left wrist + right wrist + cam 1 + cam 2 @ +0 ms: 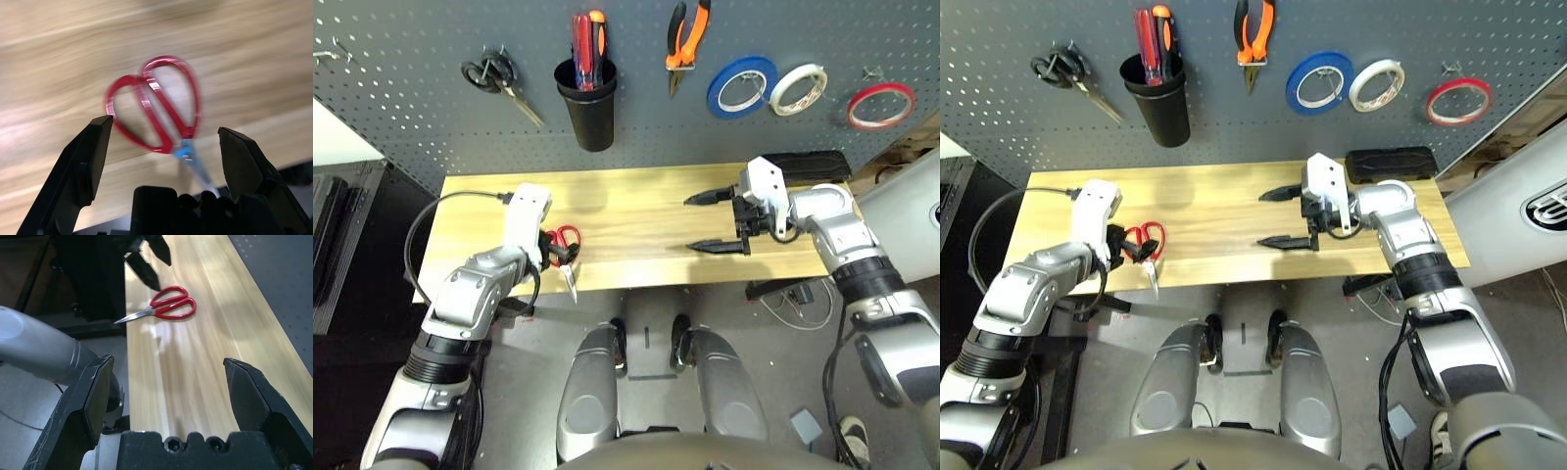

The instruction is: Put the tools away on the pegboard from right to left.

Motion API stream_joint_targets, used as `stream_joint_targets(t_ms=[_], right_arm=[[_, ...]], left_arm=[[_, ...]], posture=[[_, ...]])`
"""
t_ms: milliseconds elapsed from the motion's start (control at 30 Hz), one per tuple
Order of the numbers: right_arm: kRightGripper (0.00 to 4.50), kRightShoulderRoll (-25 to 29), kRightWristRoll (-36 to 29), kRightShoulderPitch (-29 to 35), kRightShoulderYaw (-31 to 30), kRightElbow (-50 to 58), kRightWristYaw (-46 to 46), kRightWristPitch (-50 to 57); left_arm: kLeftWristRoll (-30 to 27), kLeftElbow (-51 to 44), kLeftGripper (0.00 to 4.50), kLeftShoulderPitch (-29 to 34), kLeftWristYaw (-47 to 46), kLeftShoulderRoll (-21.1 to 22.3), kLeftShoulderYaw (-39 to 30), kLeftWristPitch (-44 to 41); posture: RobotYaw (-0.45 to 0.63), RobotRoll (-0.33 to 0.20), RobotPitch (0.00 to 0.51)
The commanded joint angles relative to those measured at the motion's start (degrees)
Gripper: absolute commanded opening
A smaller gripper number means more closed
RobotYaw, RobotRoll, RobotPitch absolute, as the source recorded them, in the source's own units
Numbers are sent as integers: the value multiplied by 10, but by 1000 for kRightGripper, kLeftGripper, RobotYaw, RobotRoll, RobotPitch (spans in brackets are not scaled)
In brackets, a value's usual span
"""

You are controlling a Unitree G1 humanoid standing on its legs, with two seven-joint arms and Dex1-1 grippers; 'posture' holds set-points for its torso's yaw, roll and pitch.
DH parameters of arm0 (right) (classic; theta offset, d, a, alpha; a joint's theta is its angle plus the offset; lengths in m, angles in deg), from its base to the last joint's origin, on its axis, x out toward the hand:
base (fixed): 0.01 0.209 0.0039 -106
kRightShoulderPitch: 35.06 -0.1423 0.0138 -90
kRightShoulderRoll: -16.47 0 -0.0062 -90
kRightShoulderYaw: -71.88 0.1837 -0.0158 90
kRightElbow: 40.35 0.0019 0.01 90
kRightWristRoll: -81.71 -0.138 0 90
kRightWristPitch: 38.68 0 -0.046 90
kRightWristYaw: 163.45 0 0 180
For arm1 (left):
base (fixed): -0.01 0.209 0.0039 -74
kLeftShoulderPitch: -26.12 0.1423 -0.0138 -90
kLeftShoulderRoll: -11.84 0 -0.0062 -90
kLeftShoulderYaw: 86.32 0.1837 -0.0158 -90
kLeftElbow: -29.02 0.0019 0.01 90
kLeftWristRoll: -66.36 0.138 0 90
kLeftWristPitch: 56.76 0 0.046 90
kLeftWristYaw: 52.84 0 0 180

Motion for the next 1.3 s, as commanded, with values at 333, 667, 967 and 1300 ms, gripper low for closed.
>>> stream_joint_targets(t_ms=[333, 667, 967, 1300], right_arm=[[4500, -4, -5, 62, -31, 106, 0, 38], [4500, -4, -13, 75, -40, 142, 3, 65], [4500, -3, -22, 91, -41, 170, 15, 83], [4500, 14, -31, 101, -33, 190, 26, 100]], left_arm=[[38, 111, 4484, -3, -26, -35, -51, 49], [62, 184, 4484, -27, -52, -63, -71, 99], [75, 228, 4484, -38, -65, -79, -79, 112], [93, 290, 2749, -56, -87, -103, -83, 175]], posture=[[7, 0, 339], [9, 0, 348], [0, 0, 350], [-21, 0, 340]])
